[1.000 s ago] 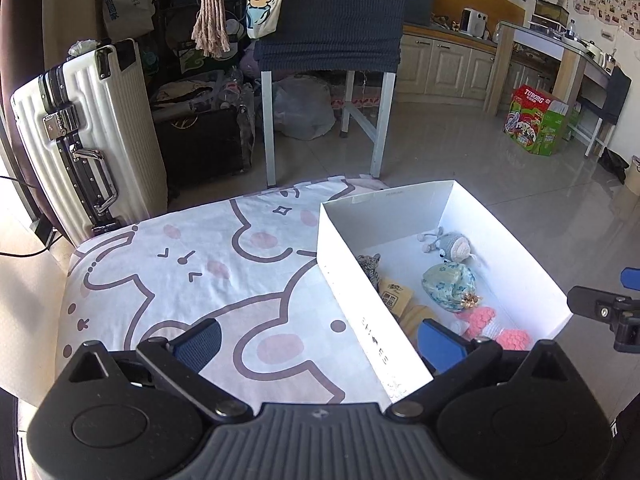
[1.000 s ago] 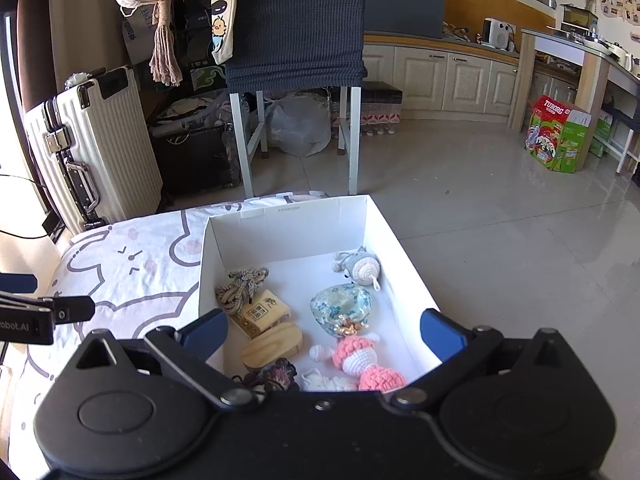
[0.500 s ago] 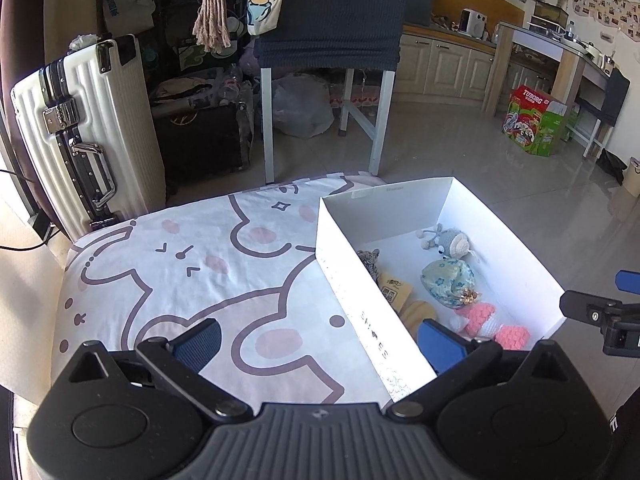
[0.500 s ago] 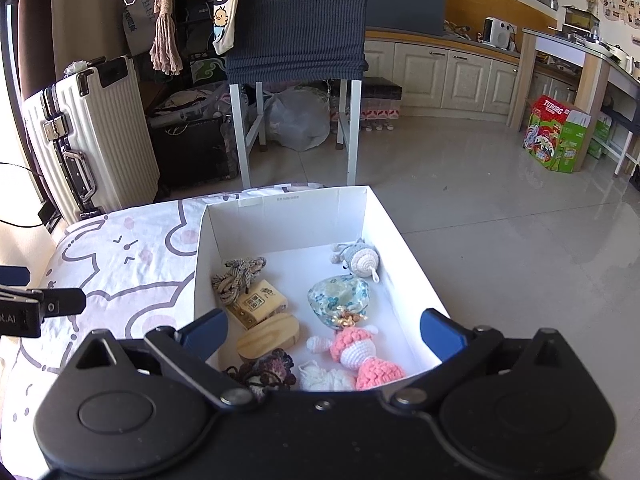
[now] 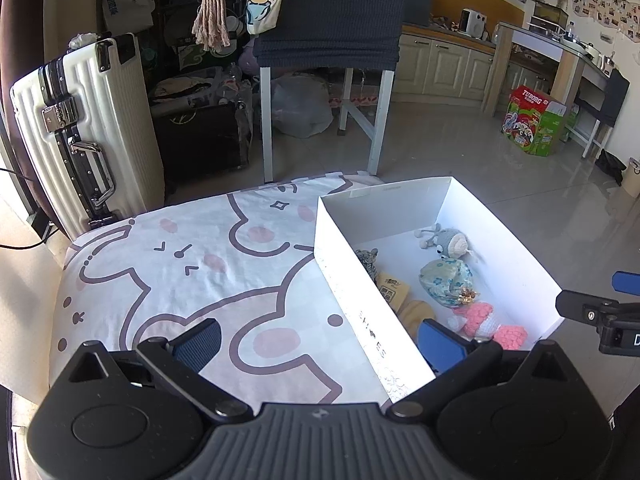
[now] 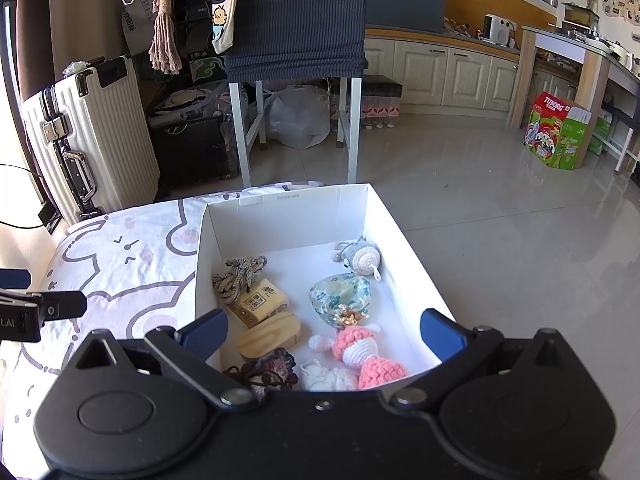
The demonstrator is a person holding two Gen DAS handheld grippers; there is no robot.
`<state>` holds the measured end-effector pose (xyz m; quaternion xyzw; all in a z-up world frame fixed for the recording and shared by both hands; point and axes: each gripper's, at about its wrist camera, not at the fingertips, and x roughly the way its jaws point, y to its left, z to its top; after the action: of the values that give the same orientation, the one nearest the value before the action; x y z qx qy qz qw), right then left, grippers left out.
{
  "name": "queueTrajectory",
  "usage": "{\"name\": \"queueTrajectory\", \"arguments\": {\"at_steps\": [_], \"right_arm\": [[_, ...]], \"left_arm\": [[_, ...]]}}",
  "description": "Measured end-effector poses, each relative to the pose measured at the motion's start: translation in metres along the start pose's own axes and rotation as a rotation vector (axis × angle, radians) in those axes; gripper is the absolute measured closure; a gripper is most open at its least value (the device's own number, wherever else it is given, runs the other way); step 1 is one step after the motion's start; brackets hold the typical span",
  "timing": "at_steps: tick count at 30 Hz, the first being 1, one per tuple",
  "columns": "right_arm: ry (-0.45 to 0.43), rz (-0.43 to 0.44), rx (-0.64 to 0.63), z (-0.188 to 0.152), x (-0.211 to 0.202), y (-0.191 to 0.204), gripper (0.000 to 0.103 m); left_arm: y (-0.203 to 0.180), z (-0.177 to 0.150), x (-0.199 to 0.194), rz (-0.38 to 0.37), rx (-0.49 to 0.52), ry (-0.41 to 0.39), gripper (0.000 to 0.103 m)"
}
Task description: Organize objects
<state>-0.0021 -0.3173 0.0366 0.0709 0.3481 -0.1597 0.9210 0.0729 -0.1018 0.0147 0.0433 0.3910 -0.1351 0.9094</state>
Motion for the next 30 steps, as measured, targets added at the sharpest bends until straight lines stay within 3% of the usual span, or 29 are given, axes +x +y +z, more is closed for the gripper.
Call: {"name": "queueTrajectory", "arguments": {"at_steps": [30], "right_arm": [[0.005,0.003,0.001,-0.0008,0.0018,0.0002,0.0]], "left_arm": [[-0.004,-0.0026,0.0,-0.008,0.002,0.002,0.0]]}}
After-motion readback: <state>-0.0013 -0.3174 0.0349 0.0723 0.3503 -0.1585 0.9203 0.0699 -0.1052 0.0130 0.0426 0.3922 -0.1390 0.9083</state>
